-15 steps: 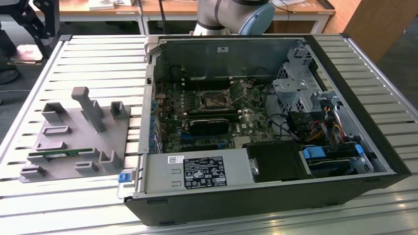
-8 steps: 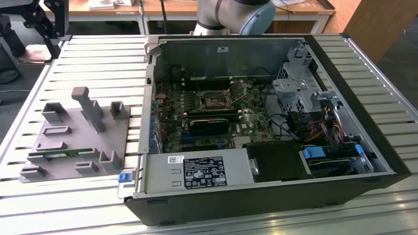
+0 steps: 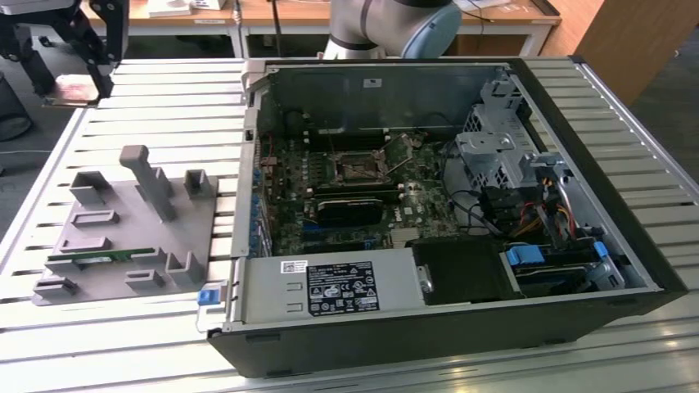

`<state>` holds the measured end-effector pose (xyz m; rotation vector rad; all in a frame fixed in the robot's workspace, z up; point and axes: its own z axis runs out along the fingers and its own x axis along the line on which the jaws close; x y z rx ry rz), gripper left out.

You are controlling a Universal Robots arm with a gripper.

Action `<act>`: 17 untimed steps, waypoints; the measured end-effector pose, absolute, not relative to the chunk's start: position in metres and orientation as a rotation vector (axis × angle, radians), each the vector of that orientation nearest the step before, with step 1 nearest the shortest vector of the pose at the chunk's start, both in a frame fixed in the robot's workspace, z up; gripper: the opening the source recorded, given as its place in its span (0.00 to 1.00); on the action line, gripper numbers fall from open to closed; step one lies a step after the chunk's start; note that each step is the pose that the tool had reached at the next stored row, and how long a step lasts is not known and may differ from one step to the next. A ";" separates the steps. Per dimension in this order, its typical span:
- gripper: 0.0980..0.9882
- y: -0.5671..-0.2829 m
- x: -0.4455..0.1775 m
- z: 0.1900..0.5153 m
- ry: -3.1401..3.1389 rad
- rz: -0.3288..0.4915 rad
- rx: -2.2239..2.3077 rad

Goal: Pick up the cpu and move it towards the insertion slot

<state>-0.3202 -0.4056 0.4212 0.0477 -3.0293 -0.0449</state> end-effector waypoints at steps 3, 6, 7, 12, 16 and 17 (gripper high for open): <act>0.50 -0.406 -0.316 0.421 -3.029 -0.045 0.048; 0.50 -0.406 -0.312 0.421 -3.029 -0.045 0.048; 0.50 -0.406 -0.310 0.421 -3.029 -0.045 0.048; 0.50 -0.406 -0.303 0.421 -3.029 -0.045 0.048; 0.50 -0.406 -0.298 0.421 -3.029 -0.045 0.048; 0.50 -0.406 -0.297 0.421 -3.029 -0.045 0.048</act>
